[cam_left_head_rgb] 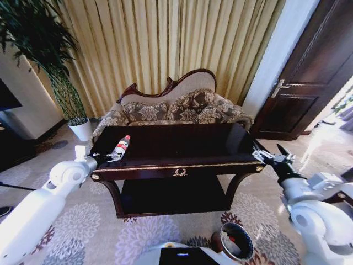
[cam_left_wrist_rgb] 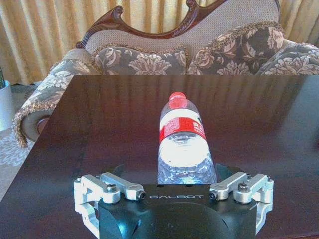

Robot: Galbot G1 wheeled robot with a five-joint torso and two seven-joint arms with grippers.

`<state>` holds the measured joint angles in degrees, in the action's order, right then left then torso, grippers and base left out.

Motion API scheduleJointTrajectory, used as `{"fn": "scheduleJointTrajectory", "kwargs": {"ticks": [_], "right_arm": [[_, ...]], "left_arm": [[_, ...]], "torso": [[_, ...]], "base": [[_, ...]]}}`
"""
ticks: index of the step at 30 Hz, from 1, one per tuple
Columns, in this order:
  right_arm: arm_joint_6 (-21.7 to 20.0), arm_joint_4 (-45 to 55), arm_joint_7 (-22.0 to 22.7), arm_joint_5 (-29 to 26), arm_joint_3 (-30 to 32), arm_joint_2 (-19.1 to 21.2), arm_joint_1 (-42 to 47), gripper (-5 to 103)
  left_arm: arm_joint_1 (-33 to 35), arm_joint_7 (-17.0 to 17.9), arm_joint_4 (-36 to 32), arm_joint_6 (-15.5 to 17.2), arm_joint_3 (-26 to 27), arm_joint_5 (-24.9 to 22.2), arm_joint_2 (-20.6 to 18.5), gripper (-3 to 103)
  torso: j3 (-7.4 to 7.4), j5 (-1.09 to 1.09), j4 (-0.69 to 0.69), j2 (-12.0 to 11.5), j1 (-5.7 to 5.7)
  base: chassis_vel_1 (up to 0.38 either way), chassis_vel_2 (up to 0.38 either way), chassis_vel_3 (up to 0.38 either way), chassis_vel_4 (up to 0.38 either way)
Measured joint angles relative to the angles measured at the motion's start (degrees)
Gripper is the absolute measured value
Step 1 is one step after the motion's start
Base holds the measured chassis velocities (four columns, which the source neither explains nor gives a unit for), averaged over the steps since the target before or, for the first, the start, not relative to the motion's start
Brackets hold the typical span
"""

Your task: Move to the front of the table and place the trash on the table into the trash bin.

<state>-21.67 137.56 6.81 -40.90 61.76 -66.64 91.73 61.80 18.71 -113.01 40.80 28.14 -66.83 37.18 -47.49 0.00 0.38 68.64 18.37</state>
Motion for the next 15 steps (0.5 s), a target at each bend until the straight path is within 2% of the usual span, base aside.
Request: {"fn": "scheduleJointTrajectory", "kwargs": {"ticks": [15], "right_arm": [[0.53, 0.0, 0.0, 0.19, 0.14, -1.86, 0.5, 100]], "left_arm": [[-0.84, -1.26, 1.55, -0.21, 0.35, 0.39, 0.02, 100]], "torso": [[0.0, -0.01, -0.01, 0.0, 0.0]], "base": [[0.0, 0.0, 0.0, 0.0]]}}
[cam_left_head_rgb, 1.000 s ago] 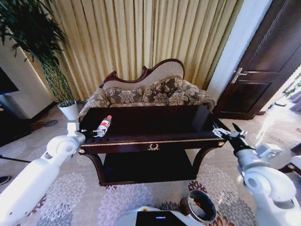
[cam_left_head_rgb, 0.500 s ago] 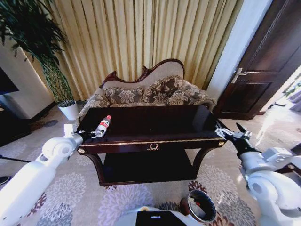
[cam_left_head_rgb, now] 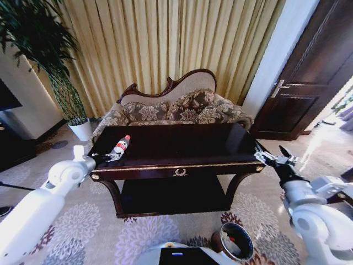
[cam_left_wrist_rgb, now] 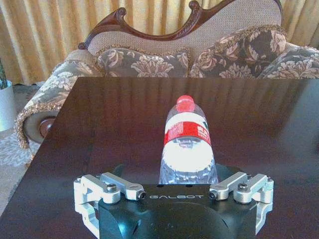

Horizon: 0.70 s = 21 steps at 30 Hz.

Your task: Move to the front of the table and place the trash on the table into the trash bin.

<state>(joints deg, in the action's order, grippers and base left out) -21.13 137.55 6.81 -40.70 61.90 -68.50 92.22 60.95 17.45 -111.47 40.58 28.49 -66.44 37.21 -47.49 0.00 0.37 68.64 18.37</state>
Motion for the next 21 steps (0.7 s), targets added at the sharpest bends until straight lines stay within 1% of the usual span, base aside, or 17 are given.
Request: {"fn": "scheduleJointTrajectory", "kwargs": {"ticks": [12, 21], "right_arm": [[1.08, -0.3, 0.0, 0.22, 0.35, -0.3, 0.45, 100], [1.29, -0.24, 0.0, 0.24, 0.51, -0.27, 0.48, 100]], "left_arm": [[-2.2, -0.59, 1.21, -0.14, -2.07, 0.57, 1.07, 100], [-2.96, -1.21, 2.11, -0.17, -2.52, 0.92, 1.27, 100]], "torso": [[0.0, 0.0, 0.0, 0.0, 0.0], [0.0, 0.01, 0.0, 0.0, 0.0]], "base": [[0.0, 0.0, 0.0, 0.0], [0.0, 0.0, 0.0, 0.0]]}}
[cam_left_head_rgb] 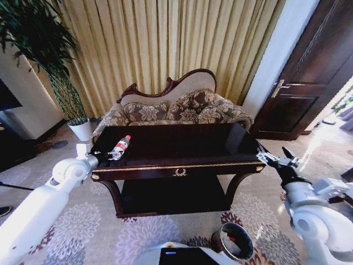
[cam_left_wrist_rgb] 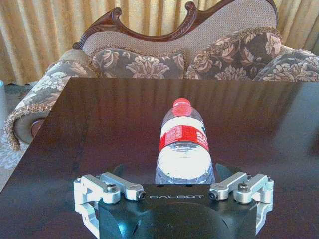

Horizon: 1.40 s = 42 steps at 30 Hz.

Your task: Move to the front of the table and place the trash on the table into the trash bin.

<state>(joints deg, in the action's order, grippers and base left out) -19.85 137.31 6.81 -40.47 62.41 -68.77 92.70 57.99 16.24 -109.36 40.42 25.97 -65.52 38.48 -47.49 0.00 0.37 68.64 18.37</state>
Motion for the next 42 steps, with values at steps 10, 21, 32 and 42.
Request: {"fn": "scheduleJointTrajectory", "kwargs": {"ticks": [10, 21, 32, 42], "right_arm": [[0.01, 0.3, 0.0, 0.16, -0.42, -0.05, -0.09, 100], [0.01, 0.15, 0.0, 0.13, -0.39, -0.02, -0.19, 100], [0.04, -0.11, 0.0, 0.2, -0.54, -0.34, -0.33, 100], [0.86, 0.0, 0.0, 1.42, -1.64, -1.59, -0.26, 100]], "left_arm": [[0.22, -0.63, 0.24, -0.16, 0.02, 0.0, 0.16, 101], [0.38, -0.81, 0.34, -1.16, -0.28, 0.27, 0.34, 59], [2.01, -3.52, -0.43, -3.44, 0.7, 6.45, 0.57, 38], [3.28, -20.86, -1.78, -25.87, 3.85, 22.11, -2.24, 38]], "torso": [[0.0, 0.0, 0.0, 0.0, 0.0], [0.0, 0.0, 0.0, 0.01, 0.0], [0.0, 0.0, 0.0, 0.01, 0.0], [0.0, -0.01, 0.0, 0.01, 0.0]], "base": [[0.0, 0.0, 0.0, 0.0], [0.0, 0.0, 0.0, 0.0], [0.0, 0.0, 0.0, 0.0], [0.0, 0.0, 0.0, 0.0]]}}
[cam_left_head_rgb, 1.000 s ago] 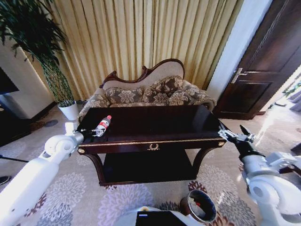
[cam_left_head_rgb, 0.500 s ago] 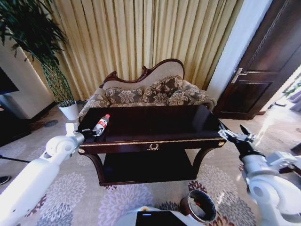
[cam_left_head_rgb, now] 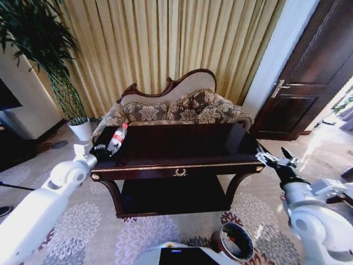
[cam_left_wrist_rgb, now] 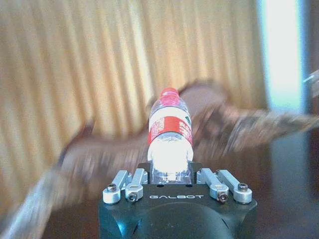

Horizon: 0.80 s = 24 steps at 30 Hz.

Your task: Move to the front of the table and place the trash on the table into the trash bin.

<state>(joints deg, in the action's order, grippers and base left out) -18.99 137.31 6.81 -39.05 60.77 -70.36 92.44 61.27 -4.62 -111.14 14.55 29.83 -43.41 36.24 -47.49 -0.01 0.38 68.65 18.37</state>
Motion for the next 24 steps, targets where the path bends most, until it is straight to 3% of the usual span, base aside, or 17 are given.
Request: {"fn": "scheduleJointTrajectory", "kwargs": {"ticks": [1, 3, 5, 6, 11, 16, 20, 24], "right_arm": [[0.01, 0.26, 0.0, 0.21, -0.31, -0.34, -0.01, 100], [0.02, 0.41, 0.0, 0.83, -0.99, -1.11, -0.08, 100], [0.02, 0.41, 0.0, 1.01, -1.16, -1.27, -0.1, 100], [0.05, 0.41, 0.0, 1.88, -2.01, -2.04, -0.07, 100], [0.16, 1.74, 0.0, 2.44, -2.61, -2.87, 0.3, 100], [0.15, 3.3, 0.0, 2.37, -2.63, -2.64, 0.44, 100], [-1.26, 5.47, 0.0, 0.39, -4.47, 0.35, -0.38, 100], [-1.52, 5.93, 0.0, -4.61, -6.57, 5.97, -1.6, 100]], "left_arm": [[-0.04, -3.86, 0.07, -4.5, -0.03, 0.77, -1.03, 38], [-0.55, -6.7, -0.44, -8.75, -1.11, -0.9, -1.83, 38], [-0.79, -7.41, -0.66, -9.54, -1.45, -1.57, -1.95, 38], [-1.67, -9.64, -1.85, -10.9, -2.88, -3.49, -2.58, 38], [-4.99, -13.32, -4.35, -11.1, -7.3, -6.14, -4.77, 37], [-6.69, -13.8, -5.01, -11.04, -10.56, -6.24, -5.62, 37], [-9.25, -11.41, -6.7, -10.88, -15.85, -5.27, -5.22, 37], [-13.0, -9.4, -9.23, -9.92, -20.46, -4.95, -4.72, 37]], "torso": [[0.0, 0.01, -0.01, 0.0, 0.0], [0.0, 0.02, -0.02, 0.0, 0.0], [0.0, 0.02, -0.01, 0.0, 0.0], [0.0, 0.02, 0.0, 0.0, 0.0], [0.0, 0.0, 0.01, 0.0, 0.0], [0.0, 0.01, 0.0, 0.0, 0.0], [0.0, 0.02, -0.01, 0.0, 0.0], [0.0, 0.0, 0.01, -0.01, 0.0]], "base": [[0.0, 0.0, 0.0, 0.0], [0.0, 0.0, 0.0, 0.0], [0.0, 0.0, 0.0, 0.0], [0.0, 0.0, 0.0, 0.0], [0.0, 0.0, 0.0, 0.0], [0.0, 0.0, 0.0, 0.0], [0.0, 0.0, 0.0, 0.0], [0.0, 0.0, 0.0, 0.0]]}}
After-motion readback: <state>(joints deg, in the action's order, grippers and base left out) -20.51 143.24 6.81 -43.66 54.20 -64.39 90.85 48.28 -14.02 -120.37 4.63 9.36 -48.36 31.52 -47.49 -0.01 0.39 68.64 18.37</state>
